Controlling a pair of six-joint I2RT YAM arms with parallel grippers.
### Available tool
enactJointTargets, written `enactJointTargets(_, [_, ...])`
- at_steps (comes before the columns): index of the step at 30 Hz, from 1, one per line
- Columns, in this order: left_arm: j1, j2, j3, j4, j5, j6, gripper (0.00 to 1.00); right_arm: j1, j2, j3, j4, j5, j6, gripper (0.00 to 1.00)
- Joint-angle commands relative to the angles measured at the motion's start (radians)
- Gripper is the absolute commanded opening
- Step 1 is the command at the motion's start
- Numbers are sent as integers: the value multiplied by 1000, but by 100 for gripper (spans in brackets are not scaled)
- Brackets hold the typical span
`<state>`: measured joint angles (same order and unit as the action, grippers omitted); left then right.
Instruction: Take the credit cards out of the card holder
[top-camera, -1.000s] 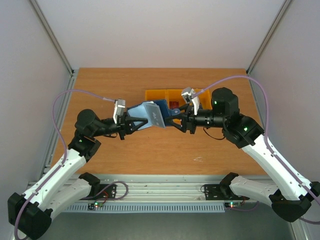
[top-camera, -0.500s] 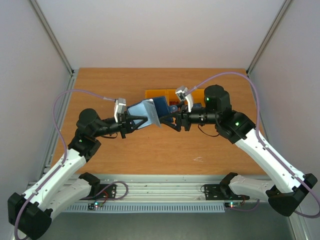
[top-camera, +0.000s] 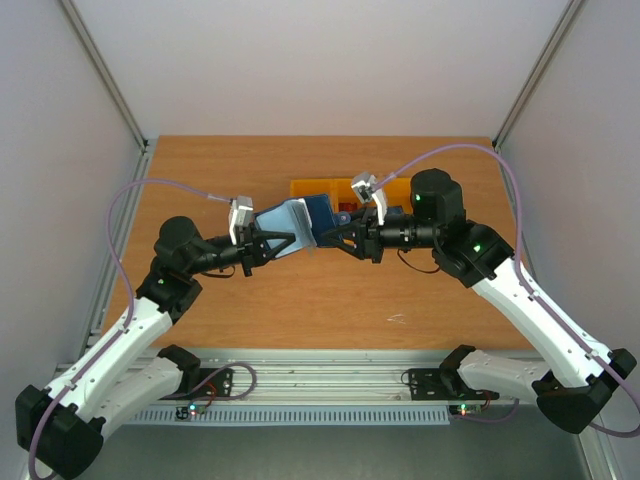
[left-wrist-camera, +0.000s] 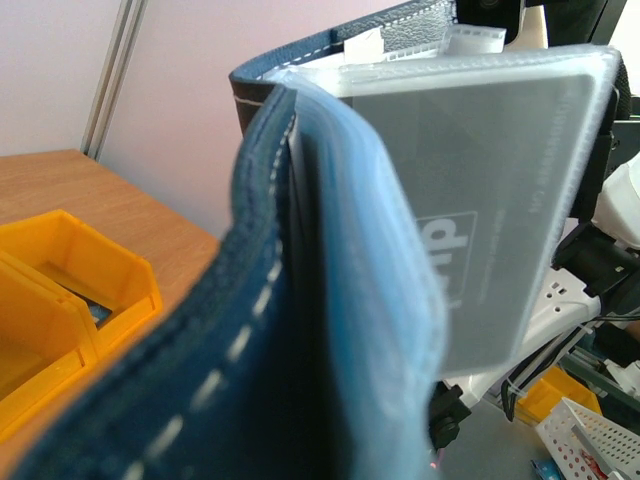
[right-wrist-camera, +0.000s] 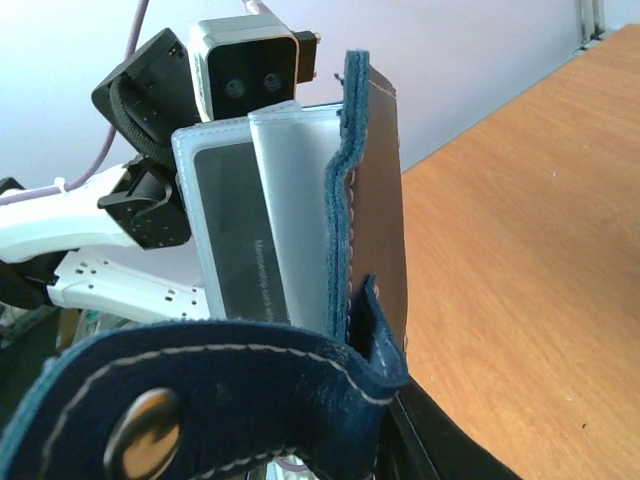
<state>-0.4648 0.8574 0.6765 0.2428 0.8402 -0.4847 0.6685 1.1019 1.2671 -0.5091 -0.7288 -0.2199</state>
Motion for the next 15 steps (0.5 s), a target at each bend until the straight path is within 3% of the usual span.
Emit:
enactJointTargets(1, [5, -2, 44, 44, 2, 14, 0, 2, -9, 13, 5, 25, -1, 30])
enactJointTargets(3, [5, -3, 42, 42, -1, 14, 0, 1, -2, 17, -4, 27, -2, 45])
enactJointTargets(5, [5, -3, 42, 40, -4, 14, 0, 2, 14, 22, -12, 8, -5, 52])
enactJointTargets(15, [5, -6, 40, 36, -10, 18, 0, 40, 42, 38, -20, 169, -5, 60])
